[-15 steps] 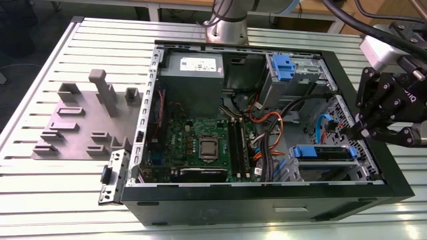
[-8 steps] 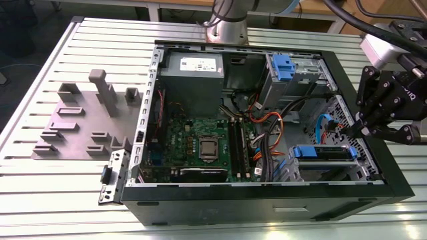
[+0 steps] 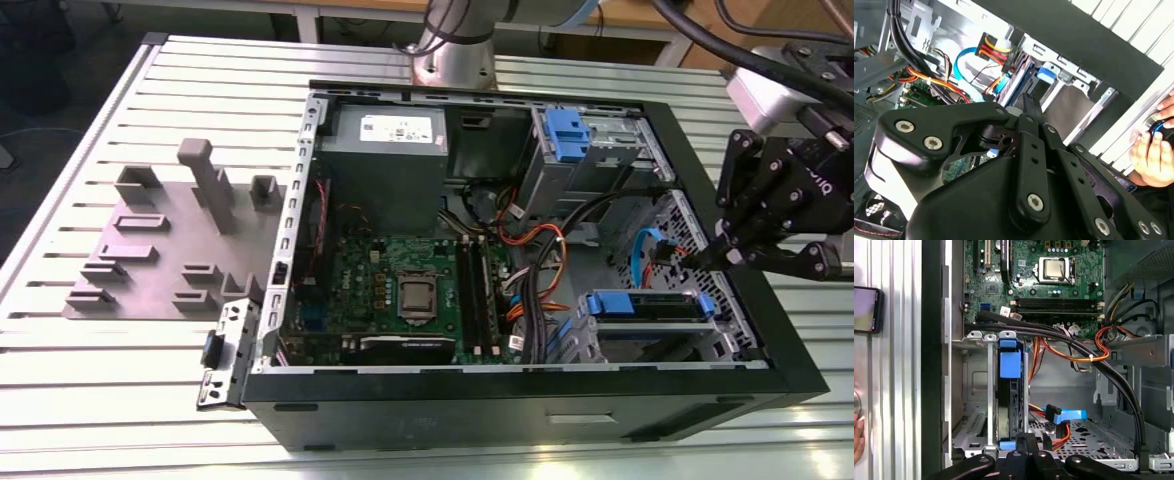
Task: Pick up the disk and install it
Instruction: 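Insert the first disk wire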
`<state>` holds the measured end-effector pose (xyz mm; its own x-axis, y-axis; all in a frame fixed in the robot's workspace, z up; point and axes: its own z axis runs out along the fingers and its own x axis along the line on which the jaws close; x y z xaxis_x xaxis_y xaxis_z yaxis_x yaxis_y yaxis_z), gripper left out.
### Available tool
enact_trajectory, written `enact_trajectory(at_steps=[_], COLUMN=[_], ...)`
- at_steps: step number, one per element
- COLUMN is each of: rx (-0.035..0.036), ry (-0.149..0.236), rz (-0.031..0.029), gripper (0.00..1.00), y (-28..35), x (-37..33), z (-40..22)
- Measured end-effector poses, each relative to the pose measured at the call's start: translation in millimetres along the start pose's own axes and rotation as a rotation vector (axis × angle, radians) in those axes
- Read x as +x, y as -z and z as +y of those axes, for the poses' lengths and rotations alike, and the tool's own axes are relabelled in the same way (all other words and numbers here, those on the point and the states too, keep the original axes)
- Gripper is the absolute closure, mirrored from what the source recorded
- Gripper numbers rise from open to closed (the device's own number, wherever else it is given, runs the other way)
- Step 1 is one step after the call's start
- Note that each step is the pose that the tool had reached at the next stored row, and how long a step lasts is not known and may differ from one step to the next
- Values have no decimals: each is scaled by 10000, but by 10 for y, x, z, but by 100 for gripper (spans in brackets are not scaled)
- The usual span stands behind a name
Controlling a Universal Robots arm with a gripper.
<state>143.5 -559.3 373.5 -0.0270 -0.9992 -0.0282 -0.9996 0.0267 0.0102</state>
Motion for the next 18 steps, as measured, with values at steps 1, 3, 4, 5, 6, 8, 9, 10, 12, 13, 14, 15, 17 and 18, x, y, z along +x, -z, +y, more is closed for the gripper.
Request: enact_trajectory(at_steps=[1, 3, 4, 5, 6, 8, 9, 10, 12, 13, 14, 15, 17, 18], rx=[0, -4, -9, -18, -32, -89, -115, -136, -155, -156, -156, -157, -157, -158], ry=[-4, -15, -19, -25, -30, -37, -42, -46, -48, -49, -49, -49, -49, -48], rz=[0, -1, -1, -1, 0, 1, 2, 2, 4, 3, 2, 2, -4, -5], gripper=[89, 89, 89, 89, 89, 89, 89, 89, 89, 89, 89, 89, 89, 89], y=[-8, -25, -33, -42, -51, -67, -71, -77, -86, -88, -88, -88, -91, -92], x=[-5, -19, -27, -33, -40, -54, -59, -61, -63, -63, -63, -63, -64, -67], z=[-9, -33, -52, -73, -93, -130, -146, -156, -163, -163, -162, -163, -158, -157])
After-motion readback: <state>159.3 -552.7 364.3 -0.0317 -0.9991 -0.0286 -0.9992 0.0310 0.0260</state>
